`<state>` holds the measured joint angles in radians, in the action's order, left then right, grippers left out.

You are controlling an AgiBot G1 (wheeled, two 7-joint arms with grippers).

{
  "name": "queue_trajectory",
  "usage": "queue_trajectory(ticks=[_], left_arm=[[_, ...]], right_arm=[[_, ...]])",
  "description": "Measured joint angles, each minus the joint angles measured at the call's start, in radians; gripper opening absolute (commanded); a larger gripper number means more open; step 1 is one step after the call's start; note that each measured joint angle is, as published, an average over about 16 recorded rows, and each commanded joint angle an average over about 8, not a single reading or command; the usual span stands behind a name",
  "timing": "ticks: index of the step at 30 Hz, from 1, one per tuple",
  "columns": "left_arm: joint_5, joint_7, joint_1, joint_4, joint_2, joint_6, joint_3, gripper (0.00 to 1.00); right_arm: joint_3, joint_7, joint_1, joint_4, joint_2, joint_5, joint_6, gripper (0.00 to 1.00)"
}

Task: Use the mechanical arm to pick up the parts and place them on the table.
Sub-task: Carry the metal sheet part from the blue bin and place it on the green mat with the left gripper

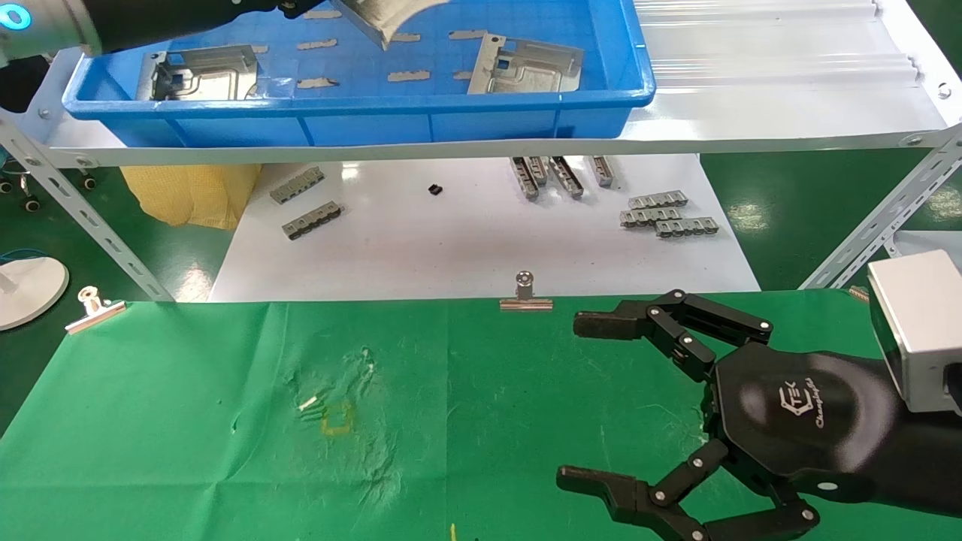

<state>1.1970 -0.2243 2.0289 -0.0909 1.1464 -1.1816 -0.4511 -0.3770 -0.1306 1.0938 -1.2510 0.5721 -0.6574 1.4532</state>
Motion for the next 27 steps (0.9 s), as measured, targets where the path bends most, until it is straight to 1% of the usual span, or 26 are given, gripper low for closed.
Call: queue_trajectory(ticks=[7, 13, 16, 21, 27], left_arm=[[0.005, -0.06, -0.006, -0.034, -0.063, -0.257, -0.015, 0.0], [0.003, -0.104, -0.048, -0.12, -0.127, -0.388, -0.06, 0.0], [-0.007, -0.118, -0.09, -0.188, -0.167, -0.418, -0.101, 0.0], [-0.032, -0.141, -0.181, -0.292, -0.23, -0.421, -0.188, 0.0], [-0.033, -0.207, -0.279, -0.336, -0.268, -0.405, -0.296, 0.0]], right_arm=[[0.0, 0.0, 0.0, 0.0, 0.0, 0.0, 0.0, 1.0], [0.0, 0.0, 0.0, 0.0, 0.0, 0.0, 0.0, 1.0], [0.0, 0.0, 0.0, 0.0, 0.0, 0.0, 0.0, 1.0], [0.0, 0.0, 0.0, 0.0, 0.0, 0.0, 0.0, 1.0], [0.0, 0.0, 0.0, 0.0, 0.0, 0.0, 0.0, 1.0]])
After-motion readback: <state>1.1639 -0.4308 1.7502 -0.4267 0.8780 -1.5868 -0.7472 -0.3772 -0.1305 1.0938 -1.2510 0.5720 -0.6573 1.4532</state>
